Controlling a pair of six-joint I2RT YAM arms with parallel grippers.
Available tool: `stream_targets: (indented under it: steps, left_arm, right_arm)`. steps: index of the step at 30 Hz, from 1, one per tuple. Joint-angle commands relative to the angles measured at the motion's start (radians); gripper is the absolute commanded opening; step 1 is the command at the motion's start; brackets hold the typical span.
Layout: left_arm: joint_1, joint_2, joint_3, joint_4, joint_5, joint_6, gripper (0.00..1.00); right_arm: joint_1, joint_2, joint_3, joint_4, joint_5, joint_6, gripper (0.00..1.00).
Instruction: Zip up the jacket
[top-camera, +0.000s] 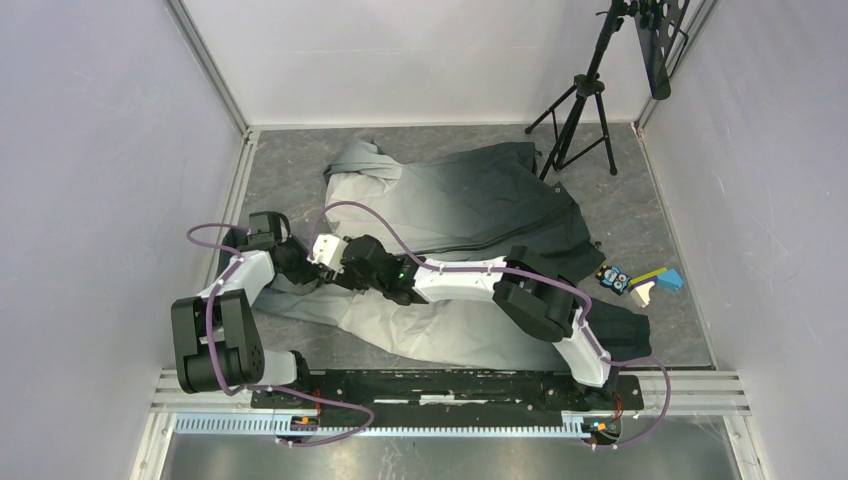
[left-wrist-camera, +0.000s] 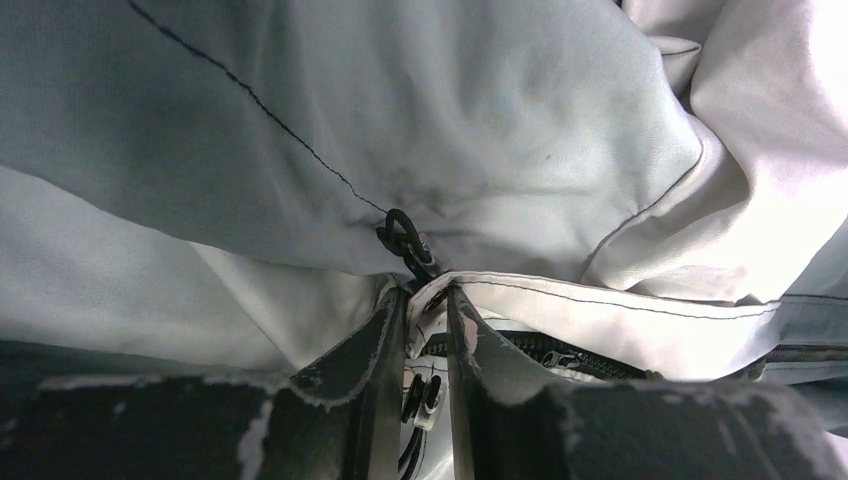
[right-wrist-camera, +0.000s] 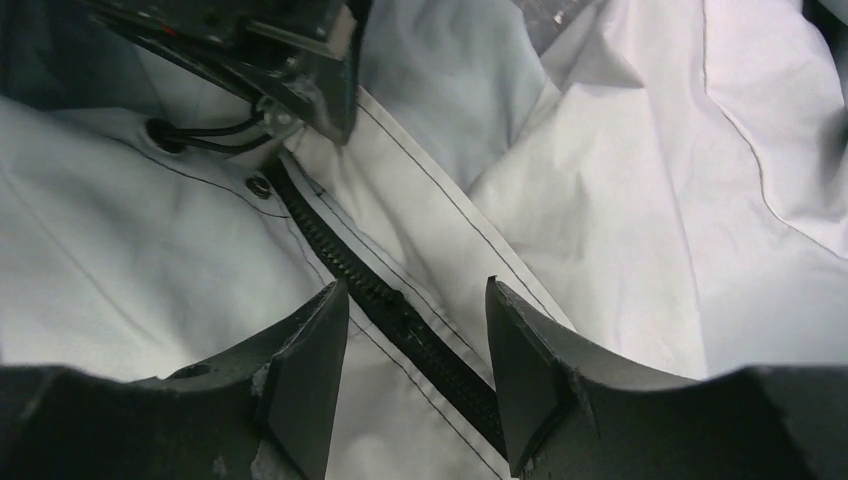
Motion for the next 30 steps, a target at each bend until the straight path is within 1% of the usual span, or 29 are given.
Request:
stream_targets:
  steps: [1, 6, 11, 17, 19, 20, 21, 24, 25, 26, 28, 30]
  left_arm:
    - [0.008, 0.006, -0.010, 0.037, 0.025, 0.032, 0.26]
    - [0.010, 0.011, -0.013, 0.047, 0.042, 0.028, 0.25]
    - [0.010, 0.016, -0.011, 0.055, 0.056, 0.026, 0.20]
    - [0.010, 0.004, -0.012, 0.049, 0.045, 0.031, 0.20]
    - [0.010, 0.003, -0.011, 0.047, 0.046, 0.031, 0.19]
    - [0.010, 0.001, -0.011, 0.047, 0.044, 0.033, 0.18]
    - [0.010, 0.000, -0.013, 0.046, 0.041, 0.033, 0.17]
    - [0.010, -0.005, -0.016, 0.042, 0.020, 0.032, 0.15]
    - [0.010, -0.005, -0.014, 0.038, 0.011, 0.032, 0.11]
    - [0.011, -0.003, -0.012, 0.030, -0.003, 0.030, 0.03]
    - [0.013, -0.006, -0.002, 0.008, -0.040, 0.032, 0.02]
    - [0.017, -0.016, 0.002, -0.006, -0.076, 0.032, 0.02]
  right_arm:
    - [0.007, 0.002, -0.019, 0.035, 0.084, 0.020, 0.58]
    - [0.011, 0.014, -0.016, 0.043, 0.075, 0.023, 0.57]
    - [0.018, 0.043, -0.006, 0.049, 0.091, 0.028, 0.58]
    - [0.025, 0.088, 0.015, 0.044, 0.146, 0.044, 0.58]
    - [0.027, 0.103, 0.030, 0.039, 0.188, 0.056, 0.57]
    - [0.027, 0.109, 0.041, 0.036, 0.225, 0.066, 0.54]
    - [0.027, 0.112, 0.052, 0.033, 0.264, 0.085, 0.49]
    - [0.027, 0.100, 0.071, 0.029, 0.327, 0.135, 0.28]
    - [0.027, 0.089, 0.068, 0.029, 0.332, 0.157, 0.21]
    - [0.027, 0.069, 0.056, 0.031, 0.334, 0.186, 0.13]
    - [0.028, 0.014, -0.003, 0.070, 0.339, 0.255, 0.01]
    - [0.027, -0.058, -0.108, 0.162, 0.332, 0.315, 0.00]
